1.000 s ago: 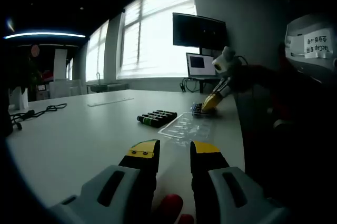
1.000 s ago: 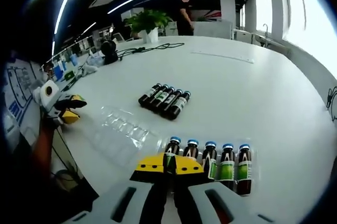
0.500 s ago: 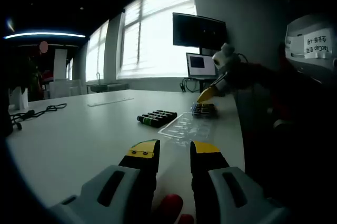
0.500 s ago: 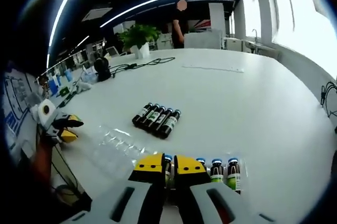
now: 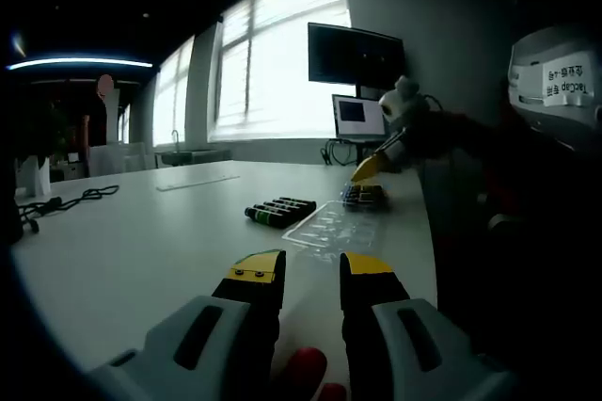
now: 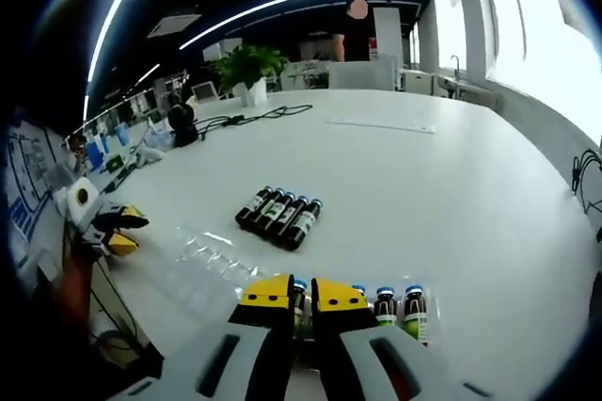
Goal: Grip medicine bottles put into box
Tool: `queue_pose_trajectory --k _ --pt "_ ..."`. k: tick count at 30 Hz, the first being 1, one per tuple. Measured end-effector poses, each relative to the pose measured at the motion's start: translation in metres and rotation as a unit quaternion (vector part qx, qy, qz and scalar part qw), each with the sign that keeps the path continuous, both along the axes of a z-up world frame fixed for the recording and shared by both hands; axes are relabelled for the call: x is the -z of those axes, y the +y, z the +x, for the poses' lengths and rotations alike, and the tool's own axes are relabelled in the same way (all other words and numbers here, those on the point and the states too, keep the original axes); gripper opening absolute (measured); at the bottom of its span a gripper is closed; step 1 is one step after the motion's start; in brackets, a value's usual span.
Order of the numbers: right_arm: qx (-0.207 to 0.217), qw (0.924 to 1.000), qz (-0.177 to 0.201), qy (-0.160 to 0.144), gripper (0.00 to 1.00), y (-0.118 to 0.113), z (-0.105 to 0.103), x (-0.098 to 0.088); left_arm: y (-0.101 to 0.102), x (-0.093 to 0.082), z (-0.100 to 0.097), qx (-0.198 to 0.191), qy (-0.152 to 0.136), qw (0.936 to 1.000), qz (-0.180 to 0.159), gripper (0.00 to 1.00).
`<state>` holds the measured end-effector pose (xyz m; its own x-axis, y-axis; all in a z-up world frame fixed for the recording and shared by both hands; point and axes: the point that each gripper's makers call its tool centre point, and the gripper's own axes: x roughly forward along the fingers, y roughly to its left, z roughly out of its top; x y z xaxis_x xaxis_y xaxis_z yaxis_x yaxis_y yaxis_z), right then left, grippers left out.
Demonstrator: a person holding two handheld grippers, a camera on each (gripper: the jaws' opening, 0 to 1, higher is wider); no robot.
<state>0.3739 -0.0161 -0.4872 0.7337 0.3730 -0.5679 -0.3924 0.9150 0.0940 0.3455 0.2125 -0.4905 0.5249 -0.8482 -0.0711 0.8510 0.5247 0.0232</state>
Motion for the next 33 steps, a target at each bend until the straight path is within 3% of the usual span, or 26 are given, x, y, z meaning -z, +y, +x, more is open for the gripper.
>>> queue_pose_trajectory --k 10,25,33 --pt "0.003 0.9998 -0.015 -0.016 0.05 0.002 0.010 -0.005 0.000 0.000 0.000 0.000 0.000 1.0000 0.000 0.18" --pt "0.018 0.9984 -0.027 -0.047 0.06 0.011 0.040 -0.011 0.000 0.000 0.000 0.001 0.000 1.0000 -0.002 0.18" --pt "0.012 0.9985 -0.030 -0.045 0.05 0.022 0.056 -0.005 0.000 -0.001 0.000 0.002 -0.001 1.0000 -0.002 0.18"
